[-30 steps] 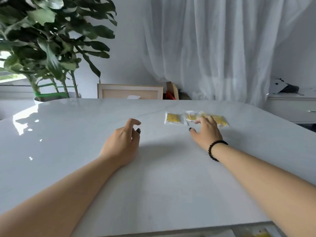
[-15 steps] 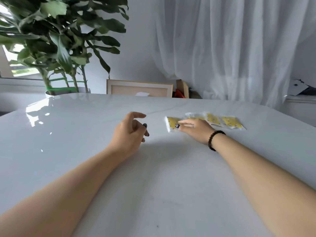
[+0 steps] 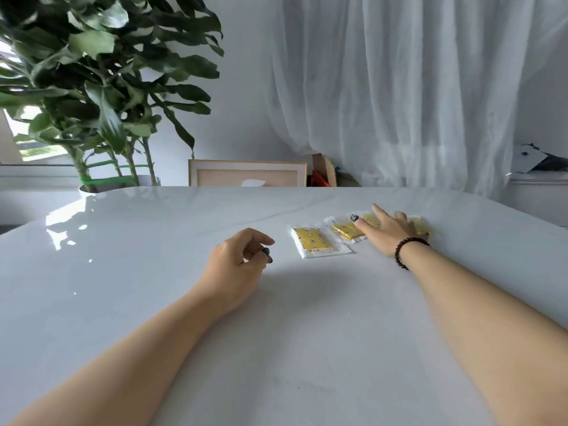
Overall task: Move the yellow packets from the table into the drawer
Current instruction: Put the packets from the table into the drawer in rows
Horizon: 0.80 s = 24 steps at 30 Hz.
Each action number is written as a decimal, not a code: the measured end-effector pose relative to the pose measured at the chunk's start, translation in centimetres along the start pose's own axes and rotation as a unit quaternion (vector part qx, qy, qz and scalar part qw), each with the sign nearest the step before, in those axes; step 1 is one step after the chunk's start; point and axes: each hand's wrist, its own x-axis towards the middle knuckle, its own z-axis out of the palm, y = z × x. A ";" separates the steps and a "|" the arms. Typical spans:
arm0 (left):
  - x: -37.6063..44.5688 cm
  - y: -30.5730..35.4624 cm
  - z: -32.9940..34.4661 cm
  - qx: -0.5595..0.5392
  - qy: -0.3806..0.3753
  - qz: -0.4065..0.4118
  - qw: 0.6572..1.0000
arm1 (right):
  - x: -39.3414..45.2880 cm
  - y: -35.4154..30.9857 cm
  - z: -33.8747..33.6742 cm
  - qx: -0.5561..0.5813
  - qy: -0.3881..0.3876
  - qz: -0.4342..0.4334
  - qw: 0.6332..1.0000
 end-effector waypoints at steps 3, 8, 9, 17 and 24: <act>0.4 0.1 -0.1 -0.008 0.002 -0.002 1.000 | -0.4 -0.7 0.5 -0.053 -0.098 -0.069 0.991; 0.7 -0.2 -0.2 0.005 0.009 -0.017 1.000 | -2.5 -3.6 1.0 -0.081 -0.130 -0.156 0.976; 0.7 -0.3 -0.1 0.013 0.008 -0.022 1.000 | -3.4 -4.3 1.1 -0.088 -0.133 -0.181 0.970; 0.7 -0.8 -0.7 0.109 -0.039 -0.057 0.992 | -12.3 -5.5 1.7 -0.057 -0.127 -0.329 0.934; 0.7 0.1 -1.7 0.246 -0.142 -0.100 0.954 | -11.4 -4.4 2.3 0.112 -0.087 -0.321 0.936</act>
